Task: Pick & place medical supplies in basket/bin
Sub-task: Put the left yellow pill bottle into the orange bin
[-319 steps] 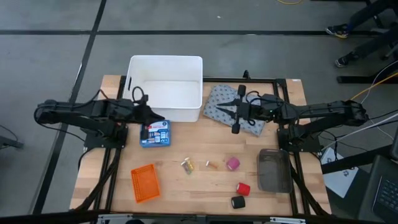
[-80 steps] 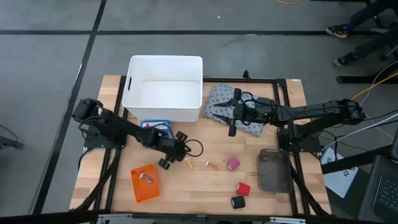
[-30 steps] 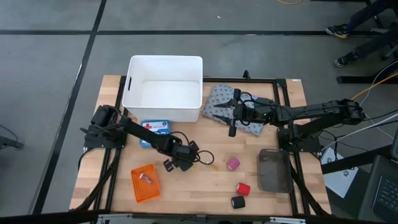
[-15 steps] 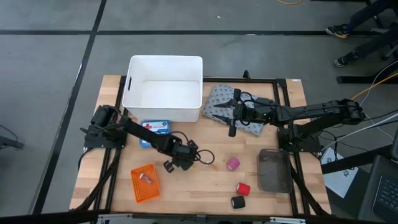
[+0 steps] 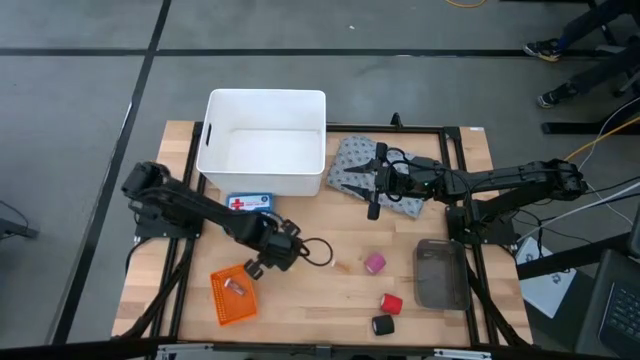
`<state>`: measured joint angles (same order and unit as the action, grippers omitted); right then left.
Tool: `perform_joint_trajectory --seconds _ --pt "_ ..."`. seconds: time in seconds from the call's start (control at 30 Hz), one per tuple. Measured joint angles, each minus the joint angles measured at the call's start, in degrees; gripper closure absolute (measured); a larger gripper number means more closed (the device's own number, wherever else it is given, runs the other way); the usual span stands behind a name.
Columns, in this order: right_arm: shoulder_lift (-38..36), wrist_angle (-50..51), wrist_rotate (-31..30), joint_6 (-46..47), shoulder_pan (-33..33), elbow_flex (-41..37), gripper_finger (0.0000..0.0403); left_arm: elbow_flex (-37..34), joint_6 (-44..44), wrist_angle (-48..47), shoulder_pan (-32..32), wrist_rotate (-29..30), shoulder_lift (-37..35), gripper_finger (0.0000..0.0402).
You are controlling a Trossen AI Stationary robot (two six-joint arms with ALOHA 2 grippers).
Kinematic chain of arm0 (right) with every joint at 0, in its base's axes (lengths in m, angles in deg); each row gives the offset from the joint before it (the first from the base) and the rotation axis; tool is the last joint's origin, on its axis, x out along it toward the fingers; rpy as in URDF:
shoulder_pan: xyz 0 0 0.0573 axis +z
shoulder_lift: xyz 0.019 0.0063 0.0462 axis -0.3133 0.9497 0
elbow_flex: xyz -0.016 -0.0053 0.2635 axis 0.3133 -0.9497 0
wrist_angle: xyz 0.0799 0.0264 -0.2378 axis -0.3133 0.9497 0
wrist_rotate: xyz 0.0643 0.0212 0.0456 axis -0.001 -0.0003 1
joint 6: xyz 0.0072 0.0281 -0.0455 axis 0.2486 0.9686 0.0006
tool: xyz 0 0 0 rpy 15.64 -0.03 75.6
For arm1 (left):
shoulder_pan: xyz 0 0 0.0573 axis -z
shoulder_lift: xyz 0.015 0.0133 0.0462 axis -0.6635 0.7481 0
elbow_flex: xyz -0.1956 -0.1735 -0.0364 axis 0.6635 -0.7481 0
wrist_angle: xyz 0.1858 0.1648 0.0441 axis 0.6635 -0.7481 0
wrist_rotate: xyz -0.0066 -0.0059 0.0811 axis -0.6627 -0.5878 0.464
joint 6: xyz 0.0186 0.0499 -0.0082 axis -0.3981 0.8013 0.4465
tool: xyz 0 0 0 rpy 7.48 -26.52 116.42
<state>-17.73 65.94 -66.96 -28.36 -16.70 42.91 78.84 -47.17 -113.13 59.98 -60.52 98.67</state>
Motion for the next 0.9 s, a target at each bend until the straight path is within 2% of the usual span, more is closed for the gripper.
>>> perform_joint_trajectory --seconds 0.2,0.33,0.63,0.9 --pt "0.0 0.0 0.0 0.0 0.0 0.0 0.0225 1.4 -14.6 -10.1 3.4 -0.9 -6.6 0.0292" --pt "0.0 0.0 0.0 0.0 0.0 0.0 0.0225 1.4 -25.8 -15.0 7.5 -2.0 -8.6 0.0294" --pt "0.0 0.0 0.2 -0.2 0.0 0.0 0.0225 1.4 -45.1 -17.5 19.4 -2.0 -7.8 0.0293" --pt "0.0 0.0 0.2 -0.2 0.0 0.0 0.0225 1.4 -52.8 -18.4 25.2 -1.4 -4.8 0.0293"
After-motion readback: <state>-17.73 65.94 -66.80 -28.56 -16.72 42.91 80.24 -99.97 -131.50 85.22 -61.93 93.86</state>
